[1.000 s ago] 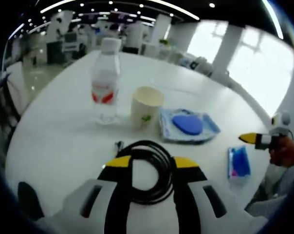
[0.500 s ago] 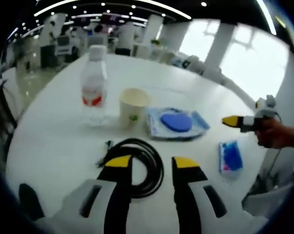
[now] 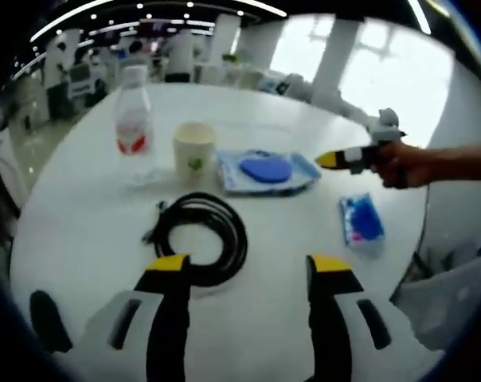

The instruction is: Arrange the tabletop items into an orderly group along one side of the table until the central work area is clear of visible clutter.

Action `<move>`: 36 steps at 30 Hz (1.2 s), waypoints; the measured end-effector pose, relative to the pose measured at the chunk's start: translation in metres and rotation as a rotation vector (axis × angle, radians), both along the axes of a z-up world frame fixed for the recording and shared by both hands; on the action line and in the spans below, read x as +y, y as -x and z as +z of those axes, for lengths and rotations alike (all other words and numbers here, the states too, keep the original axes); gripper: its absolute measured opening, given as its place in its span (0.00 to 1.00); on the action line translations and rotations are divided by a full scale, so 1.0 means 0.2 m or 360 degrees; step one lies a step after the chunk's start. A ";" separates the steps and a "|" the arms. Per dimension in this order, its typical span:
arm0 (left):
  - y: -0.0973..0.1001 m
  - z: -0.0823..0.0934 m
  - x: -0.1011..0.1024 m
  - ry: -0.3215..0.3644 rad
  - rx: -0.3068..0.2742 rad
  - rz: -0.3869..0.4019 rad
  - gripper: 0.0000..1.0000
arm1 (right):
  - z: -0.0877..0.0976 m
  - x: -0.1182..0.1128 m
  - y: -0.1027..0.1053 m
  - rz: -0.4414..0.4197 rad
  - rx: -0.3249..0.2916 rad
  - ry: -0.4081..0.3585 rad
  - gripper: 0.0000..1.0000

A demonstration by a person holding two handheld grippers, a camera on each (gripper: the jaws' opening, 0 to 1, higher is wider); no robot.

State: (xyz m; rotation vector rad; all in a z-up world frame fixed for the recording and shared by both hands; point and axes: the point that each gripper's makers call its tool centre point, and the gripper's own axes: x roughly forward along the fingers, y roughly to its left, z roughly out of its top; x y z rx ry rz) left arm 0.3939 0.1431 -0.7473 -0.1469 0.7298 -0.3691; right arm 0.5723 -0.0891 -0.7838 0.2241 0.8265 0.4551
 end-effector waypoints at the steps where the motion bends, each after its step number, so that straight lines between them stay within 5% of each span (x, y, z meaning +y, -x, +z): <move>1: 0.00 0.00 0.00 -0.0003 0.0001 -0.0001 0.58 | -0.02 0.01 0.00 0.0036 0.0007 0.0041 0.28; 7: 0.06 -0.02 -0.02 0.0022 0.0025 -0.0029 0.59 | -0.08 0.02 -0.04 0.0024 0.0049 0.0058 0.23; 12: 0.12 -0.02 -0.06 -0.0061 0.0011 -0.0127 0.59 | -0.11 0.05 -0.06 0.0047 0.0051 0.0101 0.18; 17: 0.15 -0.05 -0.03 -0.0046 0.0028 -0.0086 0.58 | -0.14 0.04 -0.07 0.0029 0.0054 0.0124 0.08; 36: 0.16 -0.07 -0.01 -0.0037 0.0073 -0.0053 0.56 | -0.13 -0.02 -0.08 -0.0055 0.0027 0.0078 0.04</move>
